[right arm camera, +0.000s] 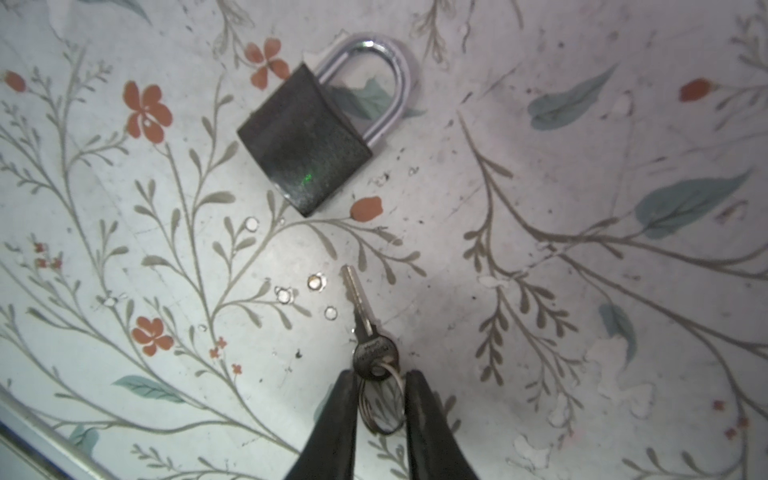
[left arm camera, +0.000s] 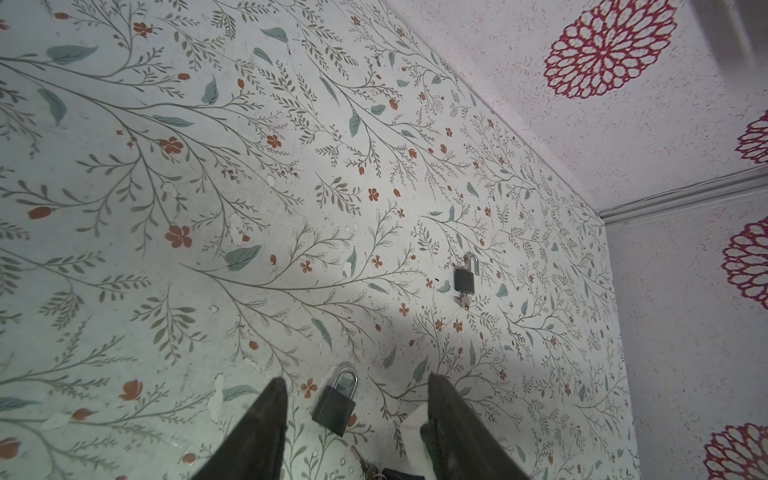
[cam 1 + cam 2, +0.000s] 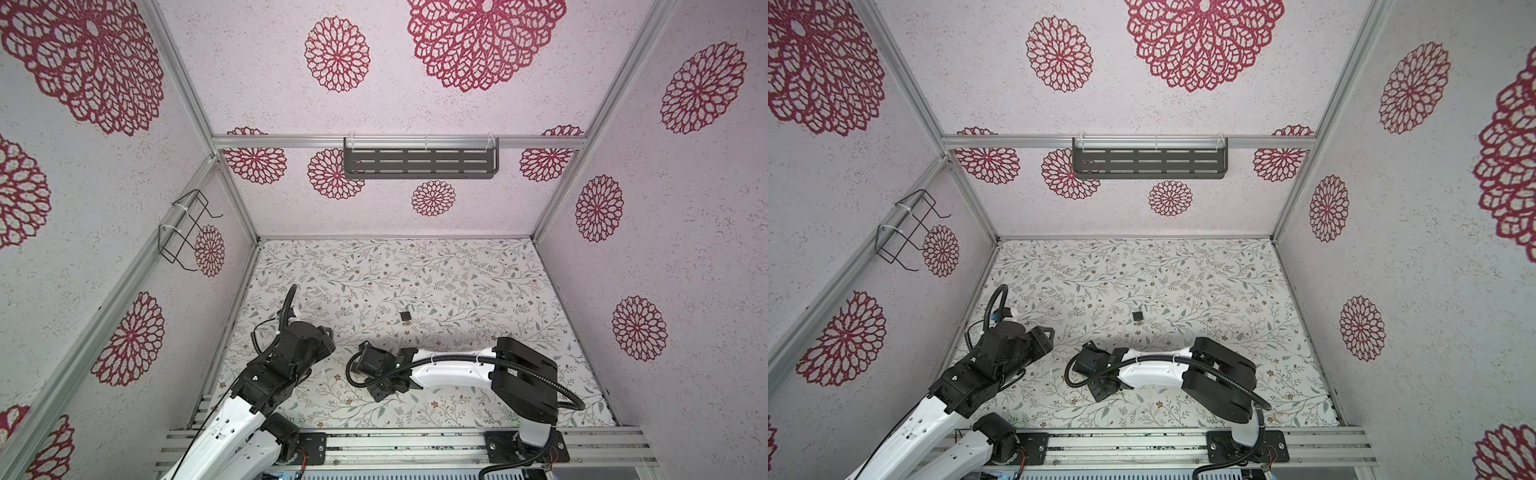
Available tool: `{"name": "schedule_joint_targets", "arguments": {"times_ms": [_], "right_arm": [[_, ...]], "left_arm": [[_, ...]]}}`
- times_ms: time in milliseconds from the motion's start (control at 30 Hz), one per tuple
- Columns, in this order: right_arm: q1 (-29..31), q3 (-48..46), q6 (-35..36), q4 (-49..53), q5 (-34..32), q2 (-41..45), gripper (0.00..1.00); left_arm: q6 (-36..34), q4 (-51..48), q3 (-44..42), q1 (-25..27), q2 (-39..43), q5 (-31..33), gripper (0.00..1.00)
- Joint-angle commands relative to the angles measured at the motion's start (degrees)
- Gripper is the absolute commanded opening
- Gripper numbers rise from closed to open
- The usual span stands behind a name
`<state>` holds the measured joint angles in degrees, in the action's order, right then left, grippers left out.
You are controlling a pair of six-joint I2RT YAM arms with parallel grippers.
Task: Unlock with the key
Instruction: 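Lower the right gripper and close it on the silver key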
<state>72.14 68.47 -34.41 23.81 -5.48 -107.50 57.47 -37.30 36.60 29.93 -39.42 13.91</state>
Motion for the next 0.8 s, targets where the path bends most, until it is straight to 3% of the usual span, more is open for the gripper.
{"name": "schedule_joint_targets", "arguments": {"times_ms": [0,367,767], "right_arm": [[-0.3,-1.4,0.9,-0.1,0.4,0.5,0.21],[-0.3,-4.3,2.7,-3.9,-2.1,4.3,0.11],[-1.6,-12.5,3.1,-13.6,-3.7,13.0,0.0]], "left_arm": [[0.5,1.3,0.6,-0.6,0.0,-0.2,0.57],[2.3,2.3,0.2,-0.7,0.7,-1.4,0.57],[5.6,7.9,-0.3,-0.6,-0.1,-6.9,0.56]]}}
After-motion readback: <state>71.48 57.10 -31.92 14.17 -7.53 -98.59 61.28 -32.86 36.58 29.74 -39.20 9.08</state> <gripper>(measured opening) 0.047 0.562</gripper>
